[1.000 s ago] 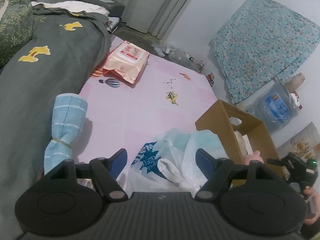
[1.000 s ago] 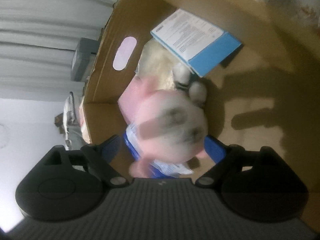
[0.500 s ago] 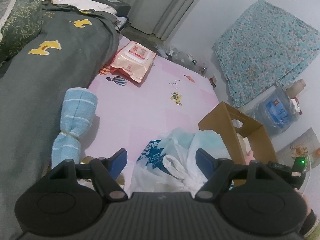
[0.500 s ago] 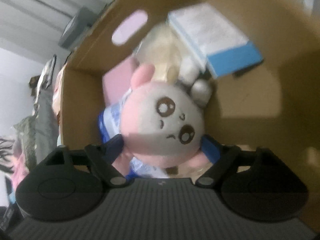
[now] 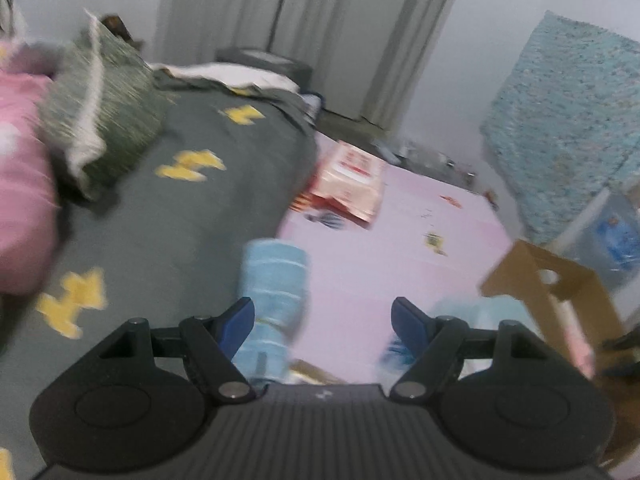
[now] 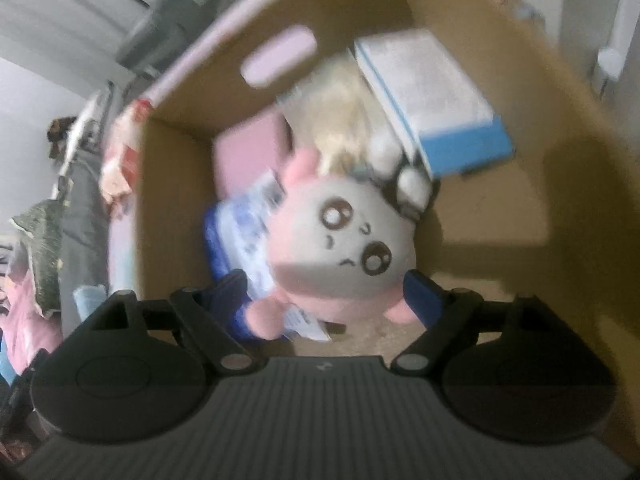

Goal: Organize soft objects
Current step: 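Carry the plush bunny with the right tool into the cardboard box and release, then reach the right tool to the blue striped towel roll and grasp it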

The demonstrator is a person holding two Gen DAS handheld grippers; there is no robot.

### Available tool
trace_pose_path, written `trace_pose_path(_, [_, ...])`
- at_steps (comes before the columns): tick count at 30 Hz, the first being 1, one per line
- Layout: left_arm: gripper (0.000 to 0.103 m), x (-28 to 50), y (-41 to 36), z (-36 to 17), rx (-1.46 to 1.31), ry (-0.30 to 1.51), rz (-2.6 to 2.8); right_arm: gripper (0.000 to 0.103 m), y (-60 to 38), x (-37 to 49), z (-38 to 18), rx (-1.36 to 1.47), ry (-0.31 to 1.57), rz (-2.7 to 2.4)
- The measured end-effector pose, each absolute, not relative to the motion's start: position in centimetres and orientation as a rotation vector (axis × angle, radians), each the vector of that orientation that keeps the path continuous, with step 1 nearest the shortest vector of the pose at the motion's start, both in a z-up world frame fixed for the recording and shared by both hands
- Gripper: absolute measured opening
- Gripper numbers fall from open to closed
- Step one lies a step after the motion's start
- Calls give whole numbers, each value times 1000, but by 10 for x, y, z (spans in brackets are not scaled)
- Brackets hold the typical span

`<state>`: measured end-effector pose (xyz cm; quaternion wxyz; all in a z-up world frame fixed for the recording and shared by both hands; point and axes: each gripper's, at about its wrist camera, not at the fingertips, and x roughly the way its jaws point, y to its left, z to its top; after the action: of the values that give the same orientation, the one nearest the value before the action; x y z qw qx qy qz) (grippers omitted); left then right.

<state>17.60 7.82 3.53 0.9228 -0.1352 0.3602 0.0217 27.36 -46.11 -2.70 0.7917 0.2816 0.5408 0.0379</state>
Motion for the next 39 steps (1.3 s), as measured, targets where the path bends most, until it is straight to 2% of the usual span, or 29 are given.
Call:
trace_pose_path(7, [75, 168, 81, 23, -189, 758, 120, 91, -409, 264, 60, 480, 895, 246])
trace_pose_path(10, [71, 168, 76, 11, -180, 781, 109, 92, -347, 279, 65, 517, 910, 494])
trace_pose_path(15, [63, 179, 67, -2, -131, 781, 101, 92, -222, 322, 32, 556, 1082, 781])
trace_pose_path(21, [52, 207, 72, -23, -145, 834, 107, 89, -100, 372, -36, 581, 1314, 806])
trace_pose_path(23, [47, 215, 74, -30, -160, 855, 108, 85, -69, 381, -54, 559, 1352, 792])
trace_pose_path(25, [34, 222, 79, -37, -183, 878, 111, 83, -52, 385, -67, 556, 1371, 786])
trace_pose_path(27, [29, 226, 85, -42, -215, 898, 114, 76, -35, 382, -76, 559, 1388, 792])
trace_pose_path(29, [27, 226, 90, -43, -249, 895, 109, 66, -23, 378, -86, 557, 1414, 779])
trace_pose_path(31, [20, 222, 94, -41, -259, 878, 102, 46, -18, 373, -94, 546, 1425, 762])
trace_pose_path(34, [16, 215, 97, -38, -289, 864, 87, 26, -22, 367, -98, 540, 1411, 762])
trace_pose_path(39, [15, 204, 85, -14, -283, 802, 53, 23, -43, 363, -85, 598, 1374, 778])
